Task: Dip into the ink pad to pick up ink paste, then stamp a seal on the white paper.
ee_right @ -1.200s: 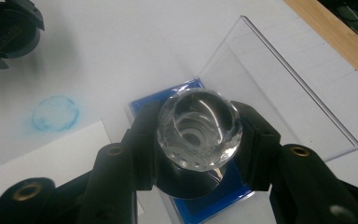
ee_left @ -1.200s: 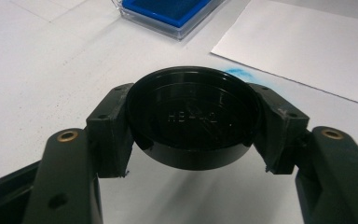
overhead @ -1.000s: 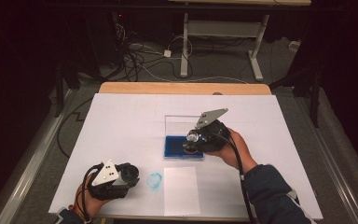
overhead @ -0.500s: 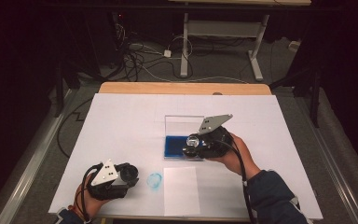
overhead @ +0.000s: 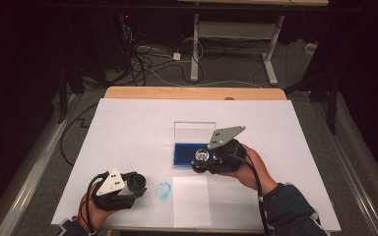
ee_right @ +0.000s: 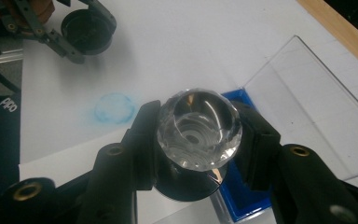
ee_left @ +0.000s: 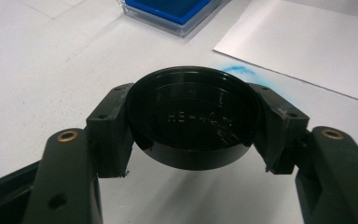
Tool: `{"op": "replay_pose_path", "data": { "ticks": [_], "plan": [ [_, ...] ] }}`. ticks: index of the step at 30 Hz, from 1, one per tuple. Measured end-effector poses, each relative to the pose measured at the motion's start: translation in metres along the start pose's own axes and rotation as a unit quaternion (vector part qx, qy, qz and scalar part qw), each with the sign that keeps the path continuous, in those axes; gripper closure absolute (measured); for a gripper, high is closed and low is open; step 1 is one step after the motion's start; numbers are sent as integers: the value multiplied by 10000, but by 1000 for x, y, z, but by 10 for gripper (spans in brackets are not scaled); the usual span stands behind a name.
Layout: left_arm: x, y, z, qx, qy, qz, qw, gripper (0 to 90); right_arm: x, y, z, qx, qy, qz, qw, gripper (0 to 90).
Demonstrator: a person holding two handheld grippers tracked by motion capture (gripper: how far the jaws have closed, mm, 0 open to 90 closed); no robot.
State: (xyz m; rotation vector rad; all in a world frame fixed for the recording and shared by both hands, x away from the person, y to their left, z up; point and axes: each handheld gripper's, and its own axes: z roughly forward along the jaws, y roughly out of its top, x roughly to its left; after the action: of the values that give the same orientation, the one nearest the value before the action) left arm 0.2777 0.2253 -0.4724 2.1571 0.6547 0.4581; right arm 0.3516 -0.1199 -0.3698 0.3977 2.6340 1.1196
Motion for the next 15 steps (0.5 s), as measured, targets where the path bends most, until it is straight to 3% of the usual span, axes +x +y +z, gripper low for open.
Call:
{"op": "replay_pose_path", "data": {
  "ticks": [15],
  "plan": [
    [-1,1,0,15,15,47,10000,362,18,-3,-8,-125,92,-141,9998,563]
  ]
}}
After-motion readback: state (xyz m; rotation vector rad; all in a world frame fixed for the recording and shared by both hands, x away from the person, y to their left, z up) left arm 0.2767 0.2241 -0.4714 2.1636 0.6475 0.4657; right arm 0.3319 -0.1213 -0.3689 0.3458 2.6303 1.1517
